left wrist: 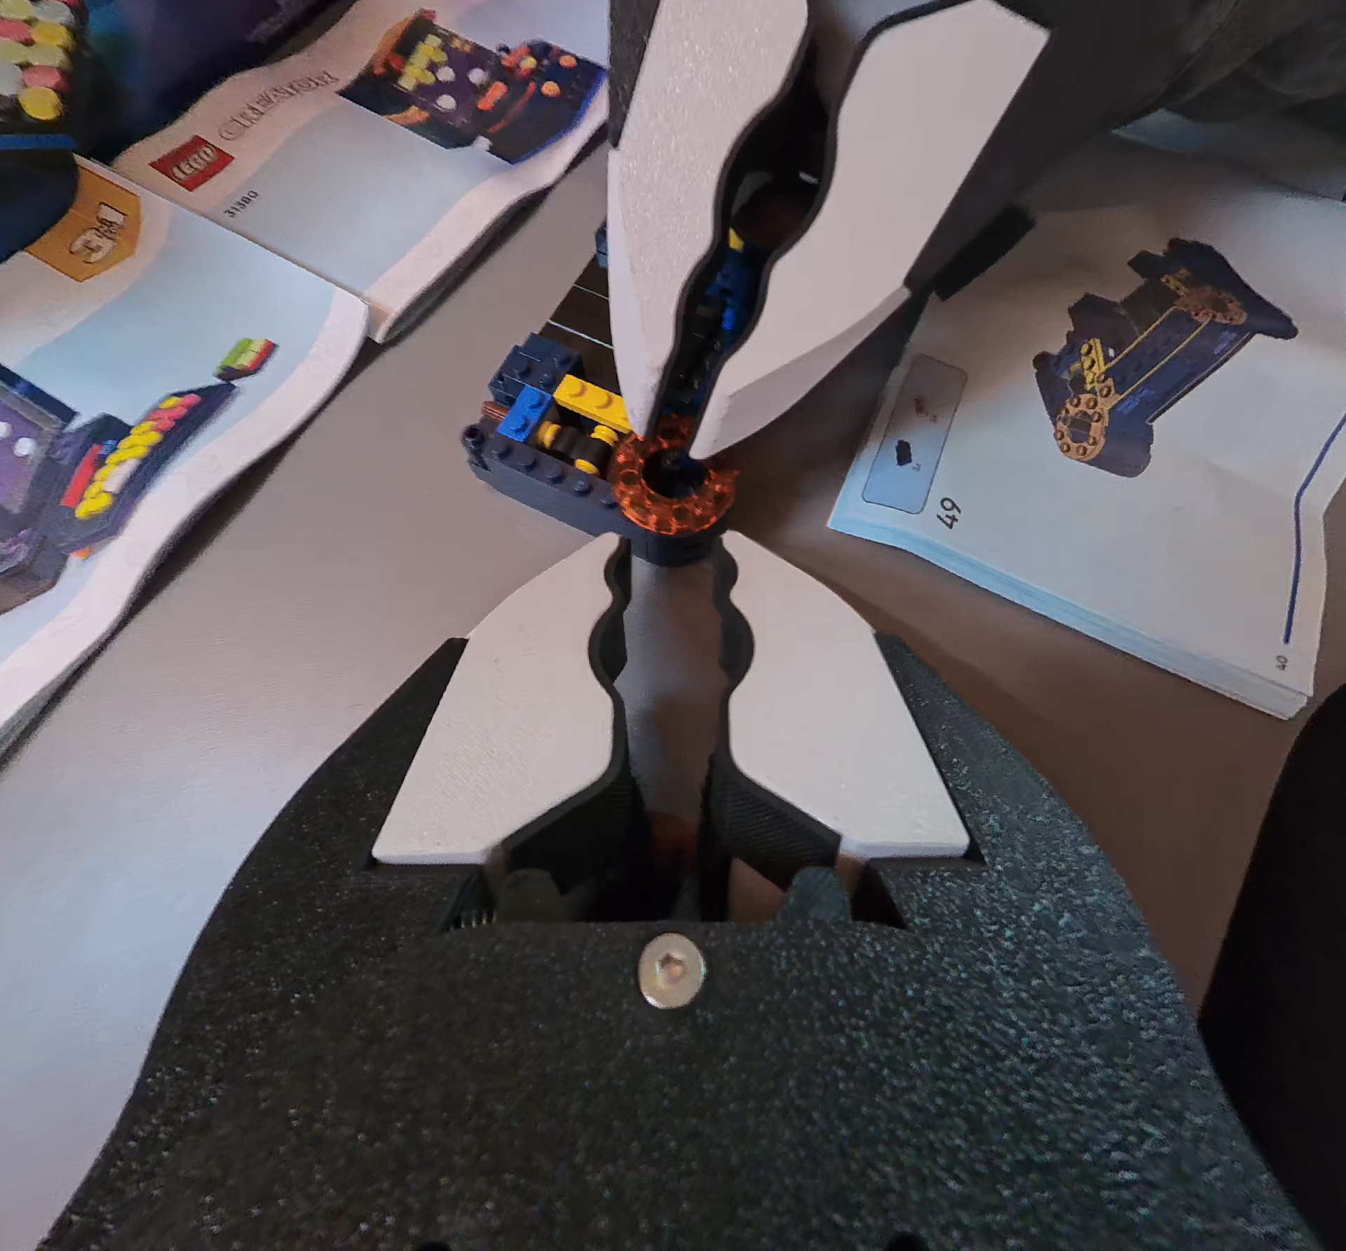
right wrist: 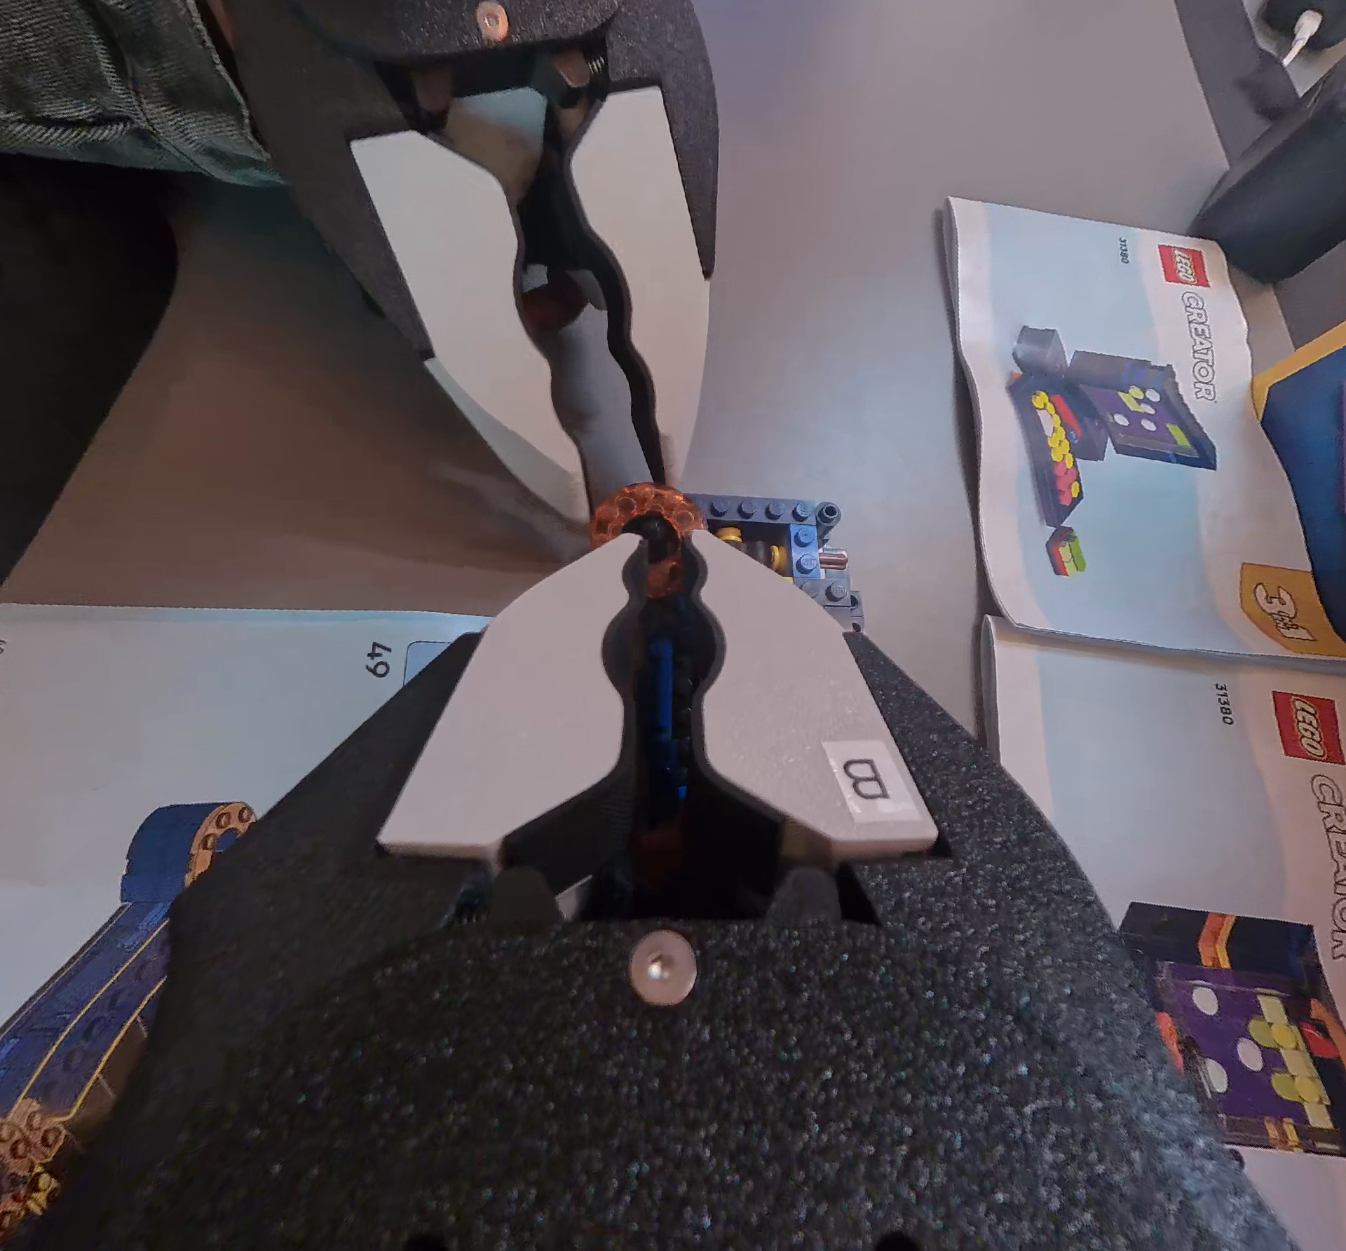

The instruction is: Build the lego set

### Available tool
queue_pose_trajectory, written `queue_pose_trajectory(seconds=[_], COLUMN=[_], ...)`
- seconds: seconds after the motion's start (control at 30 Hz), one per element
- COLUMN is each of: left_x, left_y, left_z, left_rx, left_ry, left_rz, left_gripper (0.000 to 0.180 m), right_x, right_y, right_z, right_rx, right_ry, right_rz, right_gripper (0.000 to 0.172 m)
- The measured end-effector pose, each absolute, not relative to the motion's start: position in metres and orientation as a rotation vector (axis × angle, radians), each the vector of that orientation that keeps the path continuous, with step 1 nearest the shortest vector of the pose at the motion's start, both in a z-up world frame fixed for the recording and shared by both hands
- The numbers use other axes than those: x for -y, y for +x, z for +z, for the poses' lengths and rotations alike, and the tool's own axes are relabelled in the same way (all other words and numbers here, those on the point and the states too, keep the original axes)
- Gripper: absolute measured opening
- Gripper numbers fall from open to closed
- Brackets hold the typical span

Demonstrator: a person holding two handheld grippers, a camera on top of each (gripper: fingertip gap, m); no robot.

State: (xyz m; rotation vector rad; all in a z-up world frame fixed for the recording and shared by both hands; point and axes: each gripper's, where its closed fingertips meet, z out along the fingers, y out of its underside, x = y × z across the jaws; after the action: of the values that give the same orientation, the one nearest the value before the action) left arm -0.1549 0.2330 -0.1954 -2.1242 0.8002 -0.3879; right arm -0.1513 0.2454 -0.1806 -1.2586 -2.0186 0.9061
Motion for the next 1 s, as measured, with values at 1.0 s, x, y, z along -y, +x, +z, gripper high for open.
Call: queue_pose_trajectory(seconds=[1.0], left_x=[-0.244], left_y=[-0.155], left_z=[-0.181], left_rx=[-0.753], left_ry=[-2.028], left_rz=[-0.317], left_gripper=[0.009], right_x=[-0.255], right_y=[-0.148], right_z=[-0.179], right_rx=[1.999], right_ry=[-1.314], right_rz=[0.888], right_gripper=[0.014])
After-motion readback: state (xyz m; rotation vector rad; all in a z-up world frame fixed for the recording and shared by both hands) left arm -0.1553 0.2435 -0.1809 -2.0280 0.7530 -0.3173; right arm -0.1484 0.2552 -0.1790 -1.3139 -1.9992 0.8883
